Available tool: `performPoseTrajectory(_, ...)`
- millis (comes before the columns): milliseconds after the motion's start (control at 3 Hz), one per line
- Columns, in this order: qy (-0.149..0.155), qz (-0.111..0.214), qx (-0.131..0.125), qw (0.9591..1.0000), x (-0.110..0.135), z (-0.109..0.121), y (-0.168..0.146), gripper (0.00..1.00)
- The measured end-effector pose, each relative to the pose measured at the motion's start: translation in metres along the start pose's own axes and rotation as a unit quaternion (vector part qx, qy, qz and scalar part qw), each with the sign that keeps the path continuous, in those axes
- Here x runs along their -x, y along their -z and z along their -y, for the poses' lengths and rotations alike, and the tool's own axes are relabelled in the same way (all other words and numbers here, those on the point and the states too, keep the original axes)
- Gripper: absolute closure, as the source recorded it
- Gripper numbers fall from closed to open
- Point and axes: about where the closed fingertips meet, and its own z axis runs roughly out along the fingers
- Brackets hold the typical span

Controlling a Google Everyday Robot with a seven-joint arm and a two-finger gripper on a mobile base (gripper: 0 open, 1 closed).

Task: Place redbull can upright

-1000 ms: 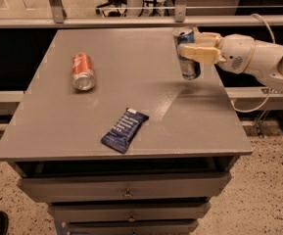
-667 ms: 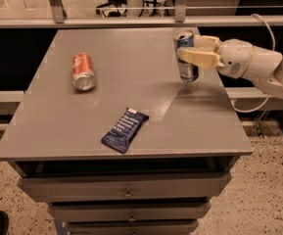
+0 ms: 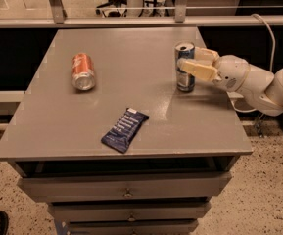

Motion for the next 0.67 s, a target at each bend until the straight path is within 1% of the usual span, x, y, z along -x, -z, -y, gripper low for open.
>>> performPoseTrajectory(333,-0.011,0.016,-0.004,0.9998,-0.0083,0.0026,0.0033,1.00)
performPoseTrajectory(667,-0.020,0.021,-0.008,0.9995,-0.0118,0.0055,0.0063,1.00)
